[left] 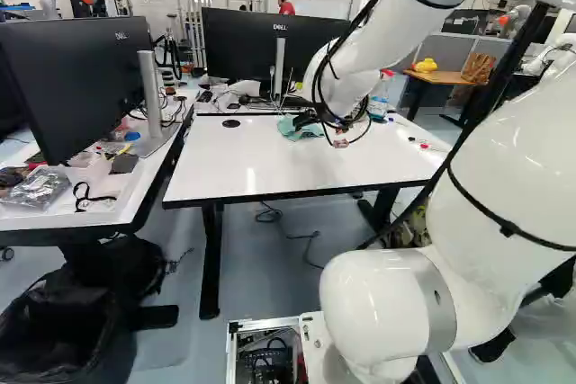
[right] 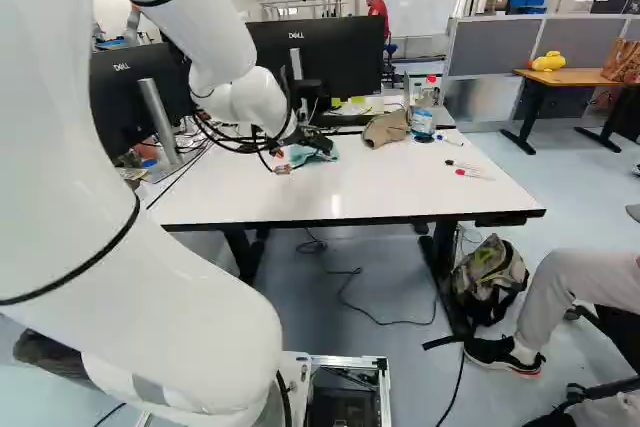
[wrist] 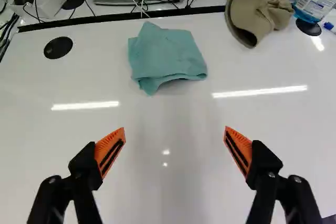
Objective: Clean the table with the green towel
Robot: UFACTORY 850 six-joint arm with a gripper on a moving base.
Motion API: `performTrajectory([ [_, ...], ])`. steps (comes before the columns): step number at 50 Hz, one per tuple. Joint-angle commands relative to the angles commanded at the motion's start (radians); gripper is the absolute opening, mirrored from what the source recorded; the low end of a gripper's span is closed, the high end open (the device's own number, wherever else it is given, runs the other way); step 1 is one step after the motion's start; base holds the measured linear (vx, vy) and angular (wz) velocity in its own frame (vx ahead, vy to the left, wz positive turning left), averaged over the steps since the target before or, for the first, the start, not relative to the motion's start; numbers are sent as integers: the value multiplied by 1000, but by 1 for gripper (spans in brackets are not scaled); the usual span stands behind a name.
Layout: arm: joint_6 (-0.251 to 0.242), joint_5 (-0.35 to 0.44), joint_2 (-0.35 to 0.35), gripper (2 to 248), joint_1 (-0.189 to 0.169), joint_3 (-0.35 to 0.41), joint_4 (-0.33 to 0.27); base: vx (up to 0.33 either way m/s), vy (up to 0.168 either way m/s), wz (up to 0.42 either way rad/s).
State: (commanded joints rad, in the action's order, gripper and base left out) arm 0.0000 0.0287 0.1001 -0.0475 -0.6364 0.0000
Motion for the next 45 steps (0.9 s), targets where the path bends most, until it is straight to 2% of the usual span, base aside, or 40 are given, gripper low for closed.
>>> performTrajectory([
  [45,0,452,96,247,25,294,0,0,0,0],
])
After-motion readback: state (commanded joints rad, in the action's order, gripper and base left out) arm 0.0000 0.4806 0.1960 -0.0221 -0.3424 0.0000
